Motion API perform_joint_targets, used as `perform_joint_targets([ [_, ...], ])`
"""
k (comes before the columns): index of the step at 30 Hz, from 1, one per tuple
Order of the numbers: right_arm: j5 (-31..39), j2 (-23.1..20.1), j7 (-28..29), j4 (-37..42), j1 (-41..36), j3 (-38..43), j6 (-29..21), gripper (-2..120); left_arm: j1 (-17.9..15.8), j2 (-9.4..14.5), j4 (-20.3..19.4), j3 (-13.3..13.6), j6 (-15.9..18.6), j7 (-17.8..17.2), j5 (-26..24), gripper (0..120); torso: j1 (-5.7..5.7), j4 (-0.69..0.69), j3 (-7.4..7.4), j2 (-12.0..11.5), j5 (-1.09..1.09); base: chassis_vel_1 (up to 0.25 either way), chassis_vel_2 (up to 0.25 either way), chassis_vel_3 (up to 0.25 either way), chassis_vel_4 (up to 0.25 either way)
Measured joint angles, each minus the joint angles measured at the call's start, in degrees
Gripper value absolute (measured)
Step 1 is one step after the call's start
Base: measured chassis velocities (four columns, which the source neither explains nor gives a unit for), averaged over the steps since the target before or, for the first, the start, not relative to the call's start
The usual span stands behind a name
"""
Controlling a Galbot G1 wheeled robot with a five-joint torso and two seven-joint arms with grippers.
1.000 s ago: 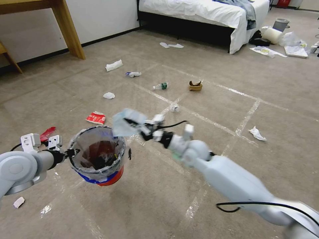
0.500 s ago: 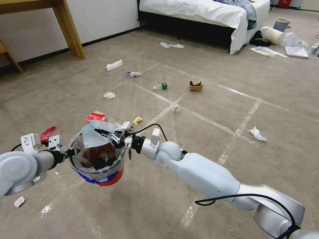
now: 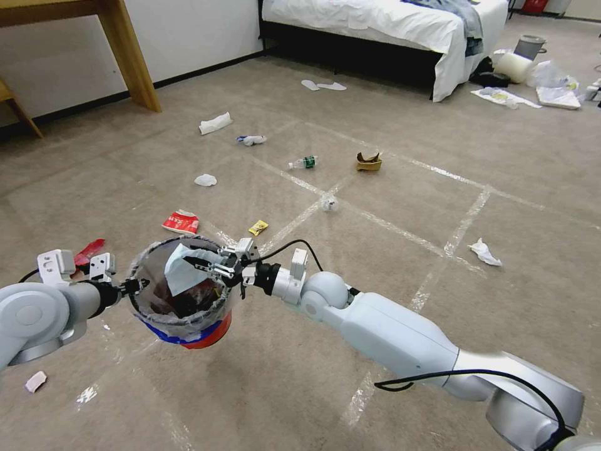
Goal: Pick up the trash bin and place the garbage on the floor into it.
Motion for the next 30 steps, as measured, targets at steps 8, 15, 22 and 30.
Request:
perform_joint_targets([
  [8, -2.69, -0.13, -0.07, -0.69, 1.2, -1.18, 0.41, 79, -0.18, -0.05, 0.16, 0.06, 0.0, 0.06, -0.01, 1, 0.0, 0.0, -0.01, 0.0, 0.01, 0.0, 0.0, 0.0, 0.0],
  [15, -7.99, 0.17, -0.27, -2.79, 9.49, -5.14, 0.17, 99, 0.31, -0.85, -0.2, -0.01, -0.01, 0.18, 0.27, 1, 0.0, 0.0, 0.0, 0.0, 0.0, 0.0, 0.0, 0.0, 0.0],
  [22, -10.59, 1.15, -8.07, -7.44, 21.49, -11.62, 0.43, 100, 0.27, -1.01, -0.77, 0.05, 0.0, 0.08, 0.4, 1, 0.01, 0.0, 0.01, 0.01, 0.0, 0.0, 0.0, 0.0, 0.0],
  [30, -13.5, 4.69, -14.09, -14.71, 33.83, -18.3, 2.03, 100, 0.52, -1.69, -1.37, 0.0, -0.02, -0.11, 0.55, 1, 0.01, 0.0, 0.0, 0.01, 0.0, 0.0, 0.0, 0.0, 0.0],
])
